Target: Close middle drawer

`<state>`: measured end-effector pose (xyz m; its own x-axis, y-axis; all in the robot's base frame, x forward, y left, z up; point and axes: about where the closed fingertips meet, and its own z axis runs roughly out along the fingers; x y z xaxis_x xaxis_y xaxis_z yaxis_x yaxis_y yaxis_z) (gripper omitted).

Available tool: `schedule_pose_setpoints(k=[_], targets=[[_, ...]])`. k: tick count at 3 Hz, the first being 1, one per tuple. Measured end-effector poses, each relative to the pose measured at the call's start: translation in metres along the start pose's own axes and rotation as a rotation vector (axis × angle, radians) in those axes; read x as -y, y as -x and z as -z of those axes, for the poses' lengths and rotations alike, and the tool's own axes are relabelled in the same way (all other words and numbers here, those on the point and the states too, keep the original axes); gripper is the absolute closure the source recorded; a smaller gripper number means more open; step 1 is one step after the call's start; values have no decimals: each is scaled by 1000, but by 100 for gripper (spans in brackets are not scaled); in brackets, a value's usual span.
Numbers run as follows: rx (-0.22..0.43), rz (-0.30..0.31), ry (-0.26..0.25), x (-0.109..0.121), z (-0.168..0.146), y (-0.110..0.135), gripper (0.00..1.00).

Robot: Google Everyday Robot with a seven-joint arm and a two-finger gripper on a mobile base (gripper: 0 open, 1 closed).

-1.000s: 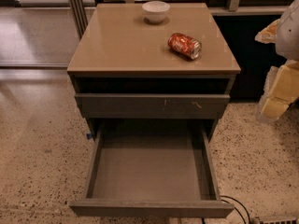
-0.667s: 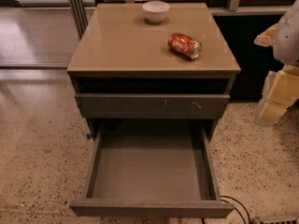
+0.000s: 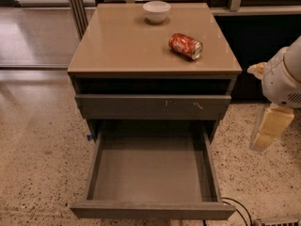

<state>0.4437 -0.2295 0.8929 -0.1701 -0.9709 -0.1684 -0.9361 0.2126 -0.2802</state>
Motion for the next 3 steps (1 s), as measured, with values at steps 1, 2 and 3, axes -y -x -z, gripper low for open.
schedule_pose_setpoints(k=[1,2,3], targets=[[38,-12,32,2,-49,-12,0],[64,-35,72,-7,-93,-23,0],[64,-35,72,-7,-93,-23,0]])
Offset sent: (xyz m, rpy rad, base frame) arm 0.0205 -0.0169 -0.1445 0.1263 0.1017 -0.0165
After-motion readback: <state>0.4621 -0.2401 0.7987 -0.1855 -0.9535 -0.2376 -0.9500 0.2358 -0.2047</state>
